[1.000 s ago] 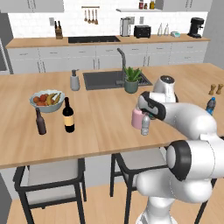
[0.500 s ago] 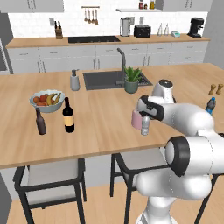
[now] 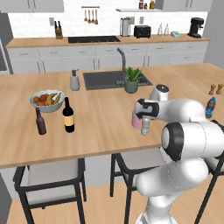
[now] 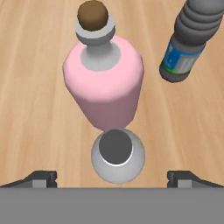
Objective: Move the plastic bottles in the middle to the plastics group, and the glass bottles in the middle to the glass group.
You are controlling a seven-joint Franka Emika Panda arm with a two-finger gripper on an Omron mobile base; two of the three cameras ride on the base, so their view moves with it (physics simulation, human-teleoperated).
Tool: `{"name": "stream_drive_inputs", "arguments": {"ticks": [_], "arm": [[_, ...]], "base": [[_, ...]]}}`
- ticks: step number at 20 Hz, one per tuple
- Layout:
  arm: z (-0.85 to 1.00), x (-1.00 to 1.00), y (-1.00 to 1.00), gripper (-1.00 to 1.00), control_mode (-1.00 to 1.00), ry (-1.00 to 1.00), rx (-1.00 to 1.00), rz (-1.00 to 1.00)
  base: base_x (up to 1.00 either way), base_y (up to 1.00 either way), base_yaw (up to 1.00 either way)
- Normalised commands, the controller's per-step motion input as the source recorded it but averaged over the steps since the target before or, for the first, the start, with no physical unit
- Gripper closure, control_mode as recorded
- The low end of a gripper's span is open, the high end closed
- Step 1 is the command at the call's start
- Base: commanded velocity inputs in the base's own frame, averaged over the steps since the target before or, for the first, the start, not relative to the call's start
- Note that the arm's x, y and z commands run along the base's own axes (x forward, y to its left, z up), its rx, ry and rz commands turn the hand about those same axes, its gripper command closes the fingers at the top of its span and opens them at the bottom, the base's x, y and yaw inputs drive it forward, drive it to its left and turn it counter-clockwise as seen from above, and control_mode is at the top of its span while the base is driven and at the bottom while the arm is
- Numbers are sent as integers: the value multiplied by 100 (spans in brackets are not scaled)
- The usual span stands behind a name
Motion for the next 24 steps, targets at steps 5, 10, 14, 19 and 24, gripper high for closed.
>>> {"name": "stream_drive_inputs", "arguments": {"ticks": [5, 10, 14, 19, 24], "arm": [[-5, 10, 0, -100, -100, 0, 0, 4], [-17, 5, 0, -100, -100, 0, 0, 3], [-1, 16, -6, -100, -100, 0, 0, 0], [0, 7, -6, -100, -100, 0, 0, 0], [-1, 0, 0, -100, -100, 0, 0, 0]], "base": [[0, 0, 0], [0, 0, 0], [0, 0, 0], [0, 0, 0], [0, 0, 0]]}}
